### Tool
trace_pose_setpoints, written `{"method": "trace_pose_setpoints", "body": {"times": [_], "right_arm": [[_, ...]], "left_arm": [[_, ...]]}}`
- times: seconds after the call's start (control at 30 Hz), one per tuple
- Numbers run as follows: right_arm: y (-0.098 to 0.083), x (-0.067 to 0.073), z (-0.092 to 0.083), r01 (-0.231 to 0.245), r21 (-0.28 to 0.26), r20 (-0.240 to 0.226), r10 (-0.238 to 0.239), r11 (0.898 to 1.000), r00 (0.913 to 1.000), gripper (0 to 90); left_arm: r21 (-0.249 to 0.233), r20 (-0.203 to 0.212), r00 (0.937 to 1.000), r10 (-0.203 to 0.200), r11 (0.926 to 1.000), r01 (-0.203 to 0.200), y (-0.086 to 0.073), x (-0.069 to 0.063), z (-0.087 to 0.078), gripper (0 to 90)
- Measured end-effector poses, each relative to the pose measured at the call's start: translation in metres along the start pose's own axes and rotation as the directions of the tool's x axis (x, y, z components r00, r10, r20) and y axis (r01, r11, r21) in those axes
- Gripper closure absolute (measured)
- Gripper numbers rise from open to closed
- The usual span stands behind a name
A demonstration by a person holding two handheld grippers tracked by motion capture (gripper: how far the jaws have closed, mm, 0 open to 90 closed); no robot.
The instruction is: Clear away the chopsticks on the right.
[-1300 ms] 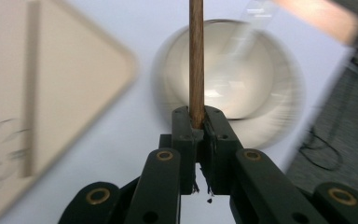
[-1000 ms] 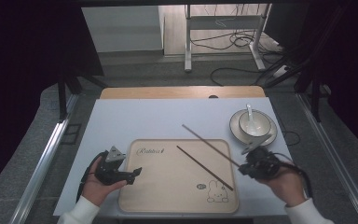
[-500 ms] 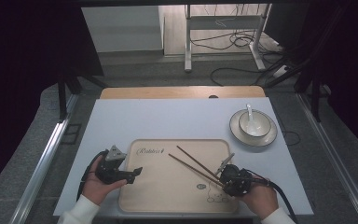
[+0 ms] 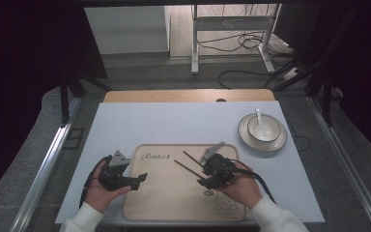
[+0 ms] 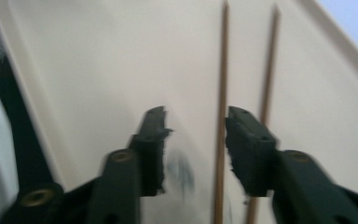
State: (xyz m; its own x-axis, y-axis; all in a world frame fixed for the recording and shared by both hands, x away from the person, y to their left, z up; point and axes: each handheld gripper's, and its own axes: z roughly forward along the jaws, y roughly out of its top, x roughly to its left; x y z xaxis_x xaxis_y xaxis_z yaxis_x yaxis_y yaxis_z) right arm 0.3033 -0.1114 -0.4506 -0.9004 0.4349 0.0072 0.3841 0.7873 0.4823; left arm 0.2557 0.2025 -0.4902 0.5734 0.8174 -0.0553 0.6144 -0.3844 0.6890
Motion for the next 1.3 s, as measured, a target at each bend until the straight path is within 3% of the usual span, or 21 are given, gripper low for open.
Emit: {"method": "trace_pose_setpoints", "body": {"times": [0.03,0.13,0.2,0.27,0.33,0.37,0.4,0.43,0.5,0.67,0.73,0.8,0.9,1.0,1.03,1.13,1.23,1.3], "right_arm": [[0.015,-0.003,0.015,0.013,0.004,-0.018,-0.013,1.0,0.9997,76.5],[0.043,-0.012,0.049,0.01,0.023,-0.083,-0.008,1.0,0.9965,88.3],[0.06,-0.019,0.073,-0.008,0.045,-0.102,0.012,0.999,0.9948,89.4],[0.069,-0.026,0.09,-0.012,0.072,-0.089,0.018,0.997,0.9958,89.6],[0.072,-0.032,0.101,-0.048,0.075,-0.092,0.055,0.996,0.9942,89.6],[0.073,-0.04,0.106,-0.091,0.056,-0.075,0.095,0.994,0.9927,89.6],[0.073,-0.04,0.106,-0.091,0.056,-0.075,0.095,0.994,0.9927,89.6],[0.071,-0.05,0.104,-0.11,0.045,-0.013,0.111,0.993,0.9938,89.6],[0.07,-0.054,0.102,-0.122,0.044,-0.002,0.122,0.992,0.9925,89.6],[0.056,-0.08,0.09,-0.187,0.043,0.084,0.183,0.981,0.9795,89.6],[0.041,-0.098,0.077,-0.237,0.026,0.116,0.232,0.971,0.9658,89.6],[0.038,-0.102,0.074,-0.251,0.018,0.118,0.248,0.968,0.9617,89.6],[0.019,-0.116,0.064,-0.286,0.024,0.161,0.279,0.958,0.9467,89.7],[0.014,-0.117,0.059,-0.298,-0.015,0.14,0.297,0.954,0.9445,89.6],[0.014,-0.115,0.058,-0.306,-0.034,0.111,0.308,0.951,0.9449,89.6],[0.025,-0.101,0.061,-0.276,-0.052,0.033,0.278,0.96,0.9599,89.6],[0.029,-0.099,0.069,-0.262,-0.035,0.057,0.264,0.964,0.9628,89.6],[0.028,-0.103,0.075,-0.27,-0.009,0.098,0.269,0.963,0.958,89.7]], "left_arm": [[-0.003,-0.001,1.0,-0.002,1.0,0.002,-0.001,-0.001,-0.001,17.9],[-0.005,-0.005,1.0,-0.001,1.0,0.001,-0.002,-0.001,-0.004,18.0],[-0.008,-0.007,1.0,-0.007,0.9999,0.007,-0.004,-0.001,-0.005,18.0],[-0.01,-0.007,0.9999,-0.009,0.9999,0.009,-0.005,0.0,-0.006,18.0],[-0.012,-0.008,0.9999,-0.012,0.9999,0.012,-0.006,0.001,-0.007,18.0],[-0.013,-0.008,0.9999,-0.012,0.9998,0.012,-0.007,0.001,-0.007,18.0],[-0.014,-0.009,0.9999,-0.013,0.9998,0.013,-0.007,0.002,-0.008,18.0],[-0.015,-0.01,0.9999,-0.012,0.9998,0.012,-0.007,0.002,-0.009,18.0],[-0.015,-0.011,0.9999,-0.011,0.9998,0.011,-0.007,0.002,-0.009,18.0],[-0.013,-0.01,0.9999,-0.003,0.9999,0.003,-0.006,0.0,-0.009,18.0],[-0.013,-0.01,0.9999,-0.005,0.9999,0.004,-0.005,-0.001,-0.007,18.0],[-0.011,-0.009,1.0,-0.003,0.9999,0.003,-0.005,-0.001,-0.007,18.0],[-0.01,-0.008,1.0,0.001,0.9999,-0.001,-0.004,-0.001,-0.005,18.0],[-0.009,-0.007,1.0,0.003,1.0,-0.003,-0.004,-0.002,-0.005,18.0],[-0.006,-0.007,1.0,0.006,1.0,-0.006,-0.003,-0.001,-0.005,18.0],[-0.001,-0.006,0.9999,0.008,1.0,-0.008,-0.003,-0.002,-0.003,18.0],[-0.003,-0.006,0.9999,0.01,0.9999,-0.01,-0.002,-0.002,-0.003,18.0],[-0.007,-0.003,0.9999,0.012,0.9999,-0.012,-0.002,-0.002,-0.004,18.0]]}}
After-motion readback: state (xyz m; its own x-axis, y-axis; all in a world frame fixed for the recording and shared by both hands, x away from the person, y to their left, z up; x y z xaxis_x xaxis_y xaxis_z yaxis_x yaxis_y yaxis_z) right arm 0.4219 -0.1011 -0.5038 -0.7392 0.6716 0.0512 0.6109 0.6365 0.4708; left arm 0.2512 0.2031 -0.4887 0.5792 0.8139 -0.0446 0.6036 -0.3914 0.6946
